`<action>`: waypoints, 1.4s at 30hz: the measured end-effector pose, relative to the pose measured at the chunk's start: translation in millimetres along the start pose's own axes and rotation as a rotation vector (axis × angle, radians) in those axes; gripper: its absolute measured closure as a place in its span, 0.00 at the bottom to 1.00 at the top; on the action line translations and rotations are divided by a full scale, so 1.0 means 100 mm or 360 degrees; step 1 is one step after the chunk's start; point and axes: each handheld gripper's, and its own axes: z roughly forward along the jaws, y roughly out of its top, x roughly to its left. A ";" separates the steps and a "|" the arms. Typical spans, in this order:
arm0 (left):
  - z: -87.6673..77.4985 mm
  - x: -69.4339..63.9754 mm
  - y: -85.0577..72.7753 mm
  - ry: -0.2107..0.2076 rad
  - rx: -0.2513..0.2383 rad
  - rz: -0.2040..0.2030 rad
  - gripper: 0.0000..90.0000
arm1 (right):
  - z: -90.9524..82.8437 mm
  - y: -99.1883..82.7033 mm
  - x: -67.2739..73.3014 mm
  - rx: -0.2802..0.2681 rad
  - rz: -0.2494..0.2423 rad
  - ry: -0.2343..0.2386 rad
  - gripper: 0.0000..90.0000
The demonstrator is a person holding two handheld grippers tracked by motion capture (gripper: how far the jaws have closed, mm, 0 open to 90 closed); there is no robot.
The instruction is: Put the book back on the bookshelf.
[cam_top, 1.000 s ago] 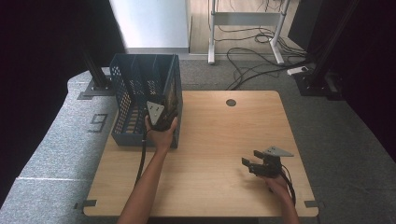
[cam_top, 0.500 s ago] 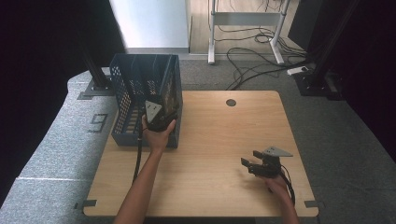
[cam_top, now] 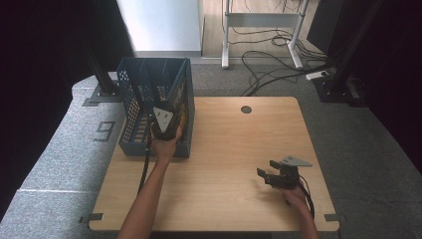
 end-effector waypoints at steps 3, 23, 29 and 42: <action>-0.01 -0.02 0.00 -0.0059 -0.0016 -0.0005 0.82 | 0.01 -0.01 0.00 0.0009 -0.0005 -0.0003 0.30; -0.05 -0.02 -0.04 -0.0214 0.0049 -0.0061 0.38 | 0.01 -0.01 0.00 0.0011 -0.0002 0.0000 0.30; -0.17 0.04 0.00 -0.0279 0.0065 -0.0083 0.34 | 0.01 -0.01 -0.01 0.0012 0.0000 0.0000 0.30; -0.48 0.08 -0.11 -0.0403 0.0117 -0.0115 0.34 | 0.03 -0.01 0.02 0.0037 -0.0015 0.0007 0.30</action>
